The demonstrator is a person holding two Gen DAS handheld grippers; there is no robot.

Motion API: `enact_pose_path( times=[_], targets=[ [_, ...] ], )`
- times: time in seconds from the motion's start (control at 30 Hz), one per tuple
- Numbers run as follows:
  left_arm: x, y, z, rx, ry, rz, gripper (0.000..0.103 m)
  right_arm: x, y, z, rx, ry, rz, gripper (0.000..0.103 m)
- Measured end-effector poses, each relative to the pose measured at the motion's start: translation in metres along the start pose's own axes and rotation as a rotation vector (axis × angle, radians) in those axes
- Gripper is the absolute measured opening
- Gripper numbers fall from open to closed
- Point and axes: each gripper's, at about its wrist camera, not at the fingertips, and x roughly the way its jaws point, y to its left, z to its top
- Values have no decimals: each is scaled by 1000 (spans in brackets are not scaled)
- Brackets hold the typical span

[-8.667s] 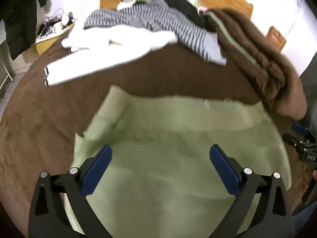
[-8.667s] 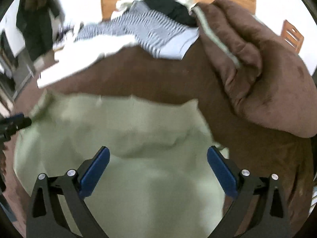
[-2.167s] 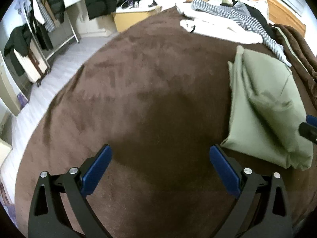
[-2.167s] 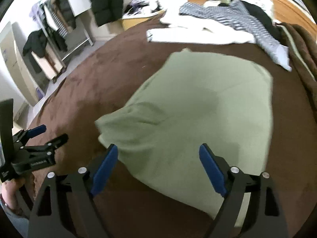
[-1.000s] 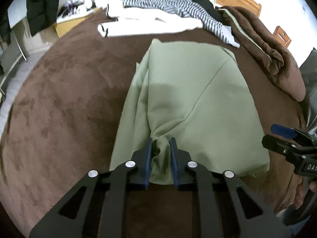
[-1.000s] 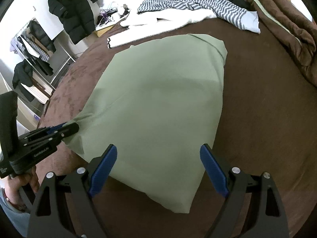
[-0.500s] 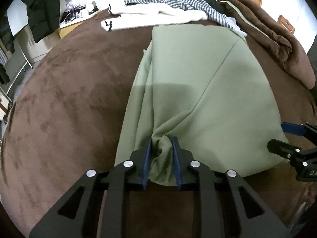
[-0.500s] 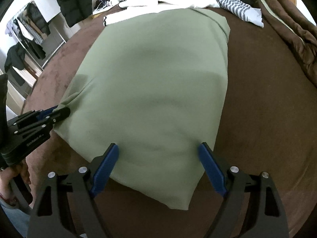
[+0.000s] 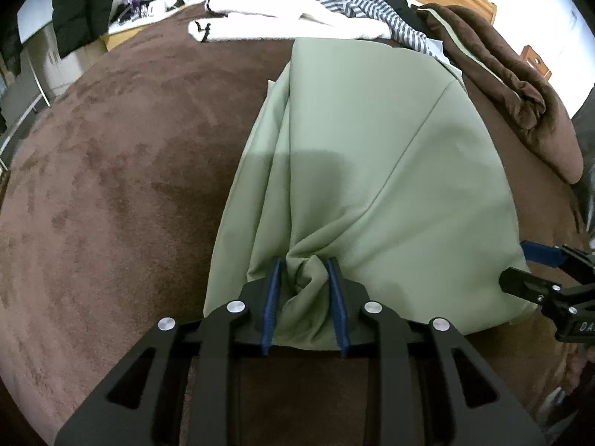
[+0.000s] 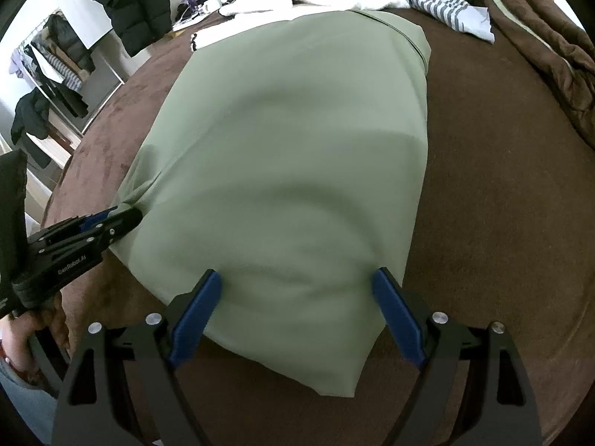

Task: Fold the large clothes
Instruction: 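Lift and fold the held end over the bundle with the left tool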

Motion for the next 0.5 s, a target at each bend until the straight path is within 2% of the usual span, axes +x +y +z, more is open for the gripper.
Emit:
enact_pose_path(
  times=[0.07,0.13,0.23,0.27,0.3,0.4,0.5],
  targets=[
    [-4,0,6,-9,25,-25,34,-4,-2,4,14,23,6,84],
    [-7,0,10,-18,45,-45,40,-13,-6,9,52,33,41,84],
    [-20,-5,19,-25,39,-88,61,-36,-18,16,101,-16,85,91],
    [-25,-8,22,-11,29,-77,82,-44,-24,19,124,-38,109,94],
    [-33,-14,26,31,3,-57,92,-48,-28,21,138,-47,127,95],
    [-44,-27,37,120,-29,-60,92,-56,-50,30,206,-79,197,96],
    [-42,-29,50,127,-26,-81,93,-50,-69,37,250,-76,225,97]
  ],
)
